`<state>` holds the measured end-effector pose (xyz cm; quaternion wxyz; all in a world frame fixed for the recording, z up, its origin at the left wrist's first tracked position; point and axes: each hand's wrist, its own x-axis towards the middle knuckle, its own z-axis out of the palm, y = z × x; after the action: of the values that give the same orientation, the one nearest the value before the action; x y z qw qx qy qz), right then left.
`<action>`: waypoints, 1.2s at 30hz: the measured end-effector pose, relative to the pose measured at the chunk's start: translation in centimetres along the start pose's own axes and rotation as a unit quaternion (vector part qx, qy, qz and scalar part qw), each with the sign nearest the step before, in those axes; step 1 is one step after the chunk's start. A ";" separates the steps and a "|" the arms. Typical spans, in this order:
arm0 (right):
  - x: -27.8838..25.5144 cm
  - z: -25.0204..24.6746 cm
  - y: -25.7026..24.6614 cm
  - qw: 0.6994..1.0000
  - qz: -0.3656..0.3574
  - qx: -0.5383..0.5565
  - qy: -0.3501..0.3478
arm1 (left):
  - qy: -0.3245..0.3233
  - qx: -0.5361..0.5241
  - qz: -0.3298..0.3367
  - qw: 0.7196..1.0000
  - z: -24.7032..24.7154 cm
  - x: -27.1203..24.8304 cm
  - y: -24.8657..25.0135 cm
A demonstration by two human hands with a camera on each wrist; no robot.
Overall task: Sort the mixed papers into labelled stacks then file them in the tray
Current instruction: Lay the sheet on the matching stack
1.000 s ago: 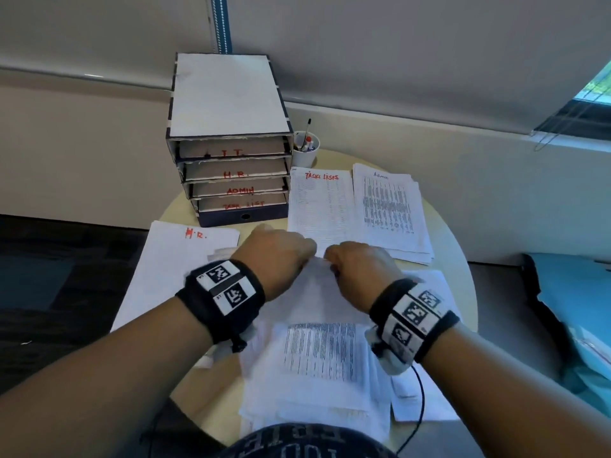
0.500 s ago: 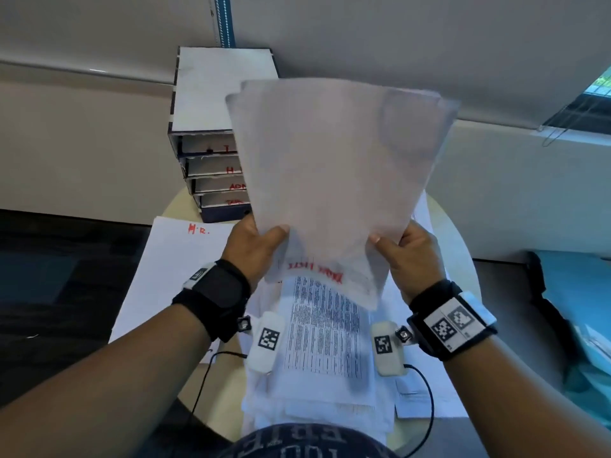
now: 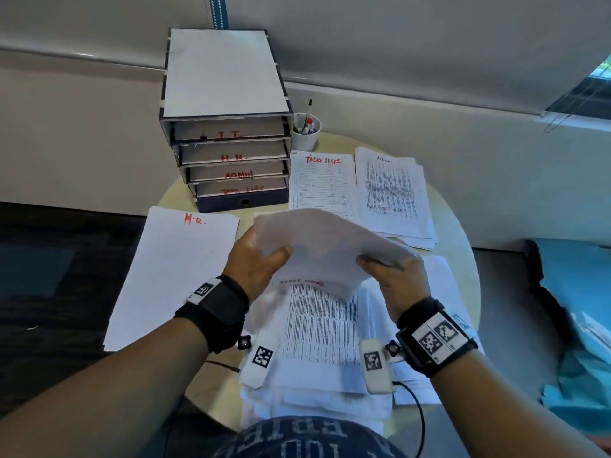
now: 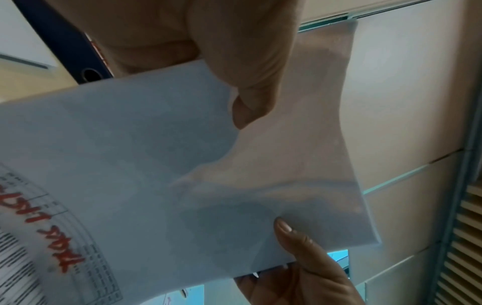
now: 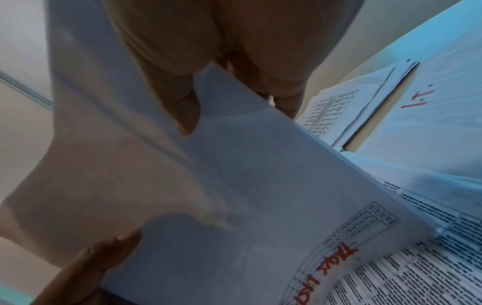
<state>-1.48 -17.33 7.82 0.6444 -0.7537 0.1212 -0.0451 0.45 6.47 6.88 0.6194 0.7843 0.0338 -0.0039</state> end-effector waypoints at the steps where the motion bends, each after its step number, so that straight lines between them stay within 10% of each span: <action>1: 0.0 0.2 0.1 1.000 0.007 -0.001 0.003 | 0.000 0.001 -0.009 1.000 0.1 0.0 -0.1; 15: -0.2 0.4 -0.1 0.997 0.061 0.039 0.041 | -0.049 0.055 -0.081 0.994 0.6 -0.1 -4.1; 21: -0.3 -2.2 -0.6 0.989 0.042 -0.073 0.125 | -0.041 0.180 -0.010 0.983 -0.9 0.4 -1.9; 23: -1.0 -3.4 -2.1 0.963 -0.081 -0.159 0.203 | -0.051 0.320 0.093 0.941 -1.2 0.6 0.9; 26: -2.6 -3.3 -4.8 0.829 -0.386 -0.385 0.126 | -0.110 0.505 0.242 0.821 0.2 0.7 4.7; 30: -2.7 -1.7 -5.6 0.744 -0.345 -0.568 -0.064 | -0.167 0.575 0.259 0.758 2.5 0.5 7.2; 36: -4.2 -2.9 -6.6 0.746 -0.294 -0.582 -0.136 | -0.183 0.597 0.233 0.745 2.7 0.7 7.3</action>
<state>-5.35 -18.23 15.19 0.0454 -0.9790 -0.1924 -0.0496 1.69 2.16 13.32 0.0002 0.9617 -0.2733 -0.0226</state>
